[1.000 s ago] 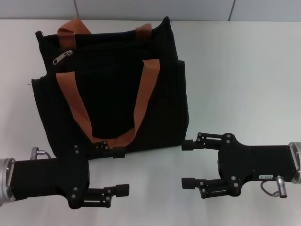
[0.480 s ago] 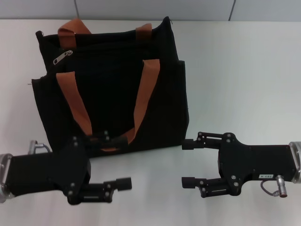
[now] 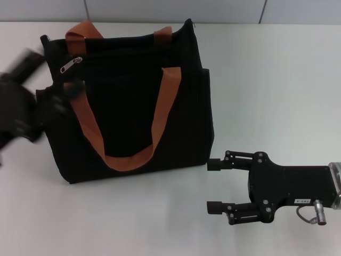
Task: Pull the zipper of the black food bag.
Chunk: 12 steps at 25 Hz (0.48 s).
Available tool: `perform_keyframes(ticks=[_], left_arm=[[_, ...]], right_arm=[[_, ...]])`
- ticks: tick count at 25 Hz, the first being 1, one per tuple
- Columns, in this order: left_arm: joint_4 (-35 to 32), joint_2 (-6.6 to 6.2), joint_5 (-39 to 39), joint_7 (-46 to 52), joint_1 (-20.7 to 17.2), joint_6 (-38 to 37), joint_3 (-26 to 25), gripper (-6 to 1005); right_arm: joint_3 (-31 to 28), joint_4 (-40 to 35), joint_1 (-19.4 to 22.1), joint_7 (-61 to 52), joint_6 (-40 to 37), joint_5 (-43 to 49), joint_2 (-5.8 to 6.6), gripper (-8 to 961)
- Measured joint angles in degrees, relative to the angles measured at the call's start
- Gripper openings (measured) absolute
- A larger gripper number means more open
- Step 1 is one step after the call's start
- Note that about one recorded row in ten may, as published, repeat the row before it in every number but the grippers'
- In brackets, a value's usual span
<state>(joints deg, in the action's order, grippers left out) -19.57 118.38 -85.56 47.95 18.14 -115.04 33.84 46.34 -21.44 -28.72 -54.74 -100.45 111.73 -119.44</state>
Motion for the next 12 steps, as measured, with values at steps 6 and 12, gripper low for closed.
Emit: perform_keyframes(ticks=[6, 12], left_arm=[[1.11, -0.77, 10.87, -1.98, -3.75, 3.70, -1.39, 779], [1.21, -3.79, 10.19, -1.39, -4.45, 14.75, -2.07, 775]], right_arm=[[-0.02, 0.00, 0.14, 0.01, 0.02, -0.03, 0.00, 799], [-0.06, 0.00, 0.16, 0.06, 0.16, -0.03, 0.00, 800]])
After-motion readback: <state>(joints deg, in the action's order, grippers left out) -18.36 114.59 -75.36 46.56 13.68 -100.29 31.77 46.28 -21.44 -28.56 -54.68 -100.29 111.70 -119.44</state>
